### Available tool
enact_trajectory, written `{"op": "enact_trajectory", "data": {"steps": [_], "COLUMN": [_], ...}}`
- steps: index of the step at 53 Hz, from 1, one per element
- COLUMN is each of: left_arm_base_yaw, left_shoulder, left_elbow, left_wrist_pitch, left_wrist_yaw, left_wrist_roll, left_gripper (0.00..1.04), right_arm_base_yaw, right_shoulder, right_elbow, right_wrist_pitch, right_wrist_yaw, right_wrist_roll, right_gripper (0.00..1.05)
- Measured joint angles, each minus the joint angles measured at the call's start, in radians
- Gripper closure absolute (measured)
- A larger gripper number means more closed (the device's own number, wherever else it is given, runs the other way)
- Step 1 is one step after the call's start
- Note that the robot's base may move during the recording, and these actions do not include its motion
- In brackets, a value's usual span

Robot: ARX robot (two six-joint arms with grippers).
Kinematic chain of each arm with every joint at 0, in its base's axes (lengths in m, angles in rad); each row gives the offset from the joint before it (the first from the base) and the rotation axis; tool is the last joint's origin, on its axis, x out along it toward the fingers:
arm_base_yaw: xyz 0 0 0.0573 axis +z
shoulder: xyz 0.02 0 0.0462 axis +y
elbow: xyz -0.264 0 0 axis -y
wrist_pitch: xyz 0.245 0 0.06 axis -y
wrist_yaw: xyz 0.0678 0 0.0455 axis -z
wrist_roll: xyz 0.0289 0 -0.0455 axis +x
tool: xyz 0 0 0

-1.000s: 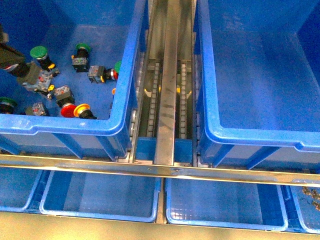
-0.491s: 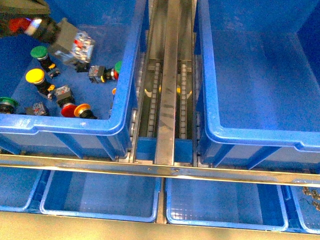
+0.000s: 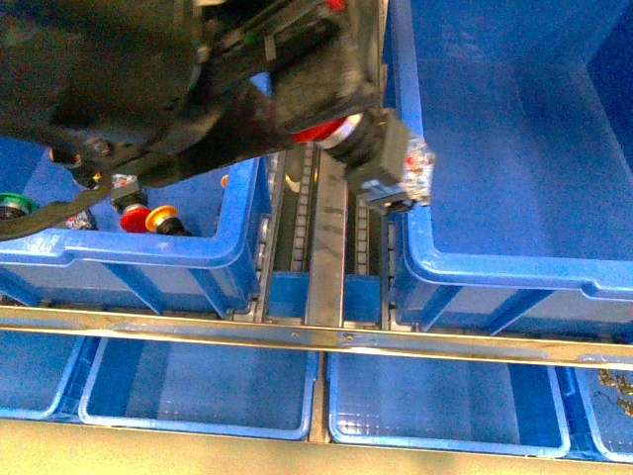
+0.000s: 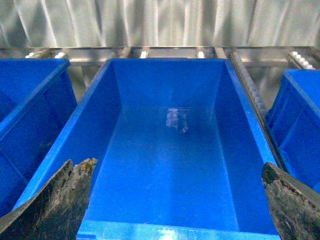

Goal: Pick red and yellow buttons and place in box

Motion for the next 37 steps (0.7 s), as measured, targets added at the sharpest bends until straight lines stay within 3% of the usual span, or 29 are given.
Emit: {"op": "enact_trajectory", "data": {"steps": [19, 37], "left_arm_base_yaw": [-0.072, -0.069], "left_shoulder": [0.082, 0.105], "left_elbow": [0.055, 0.076], "left_wrist_pitch": [0.029, 0.063], "left_wrist_yaw": [-0.056, 0.005], "left_wrist_roll": [-0.17, -0.359], "left_gripper": [0.7, 0.7], "right_arm_base_yaw": [0.0, 0.0], "right_shoulder": [0.0, 0.0], "right_elbow": [0.0, 0.0], "right_wrist_pitch": [0.0, 0.0], "right_wrist_yaw": [0.0, 0.0], "right_wrist_roll": [0.0, 0.0], "right_gripper": [0.06, 0.06]}}
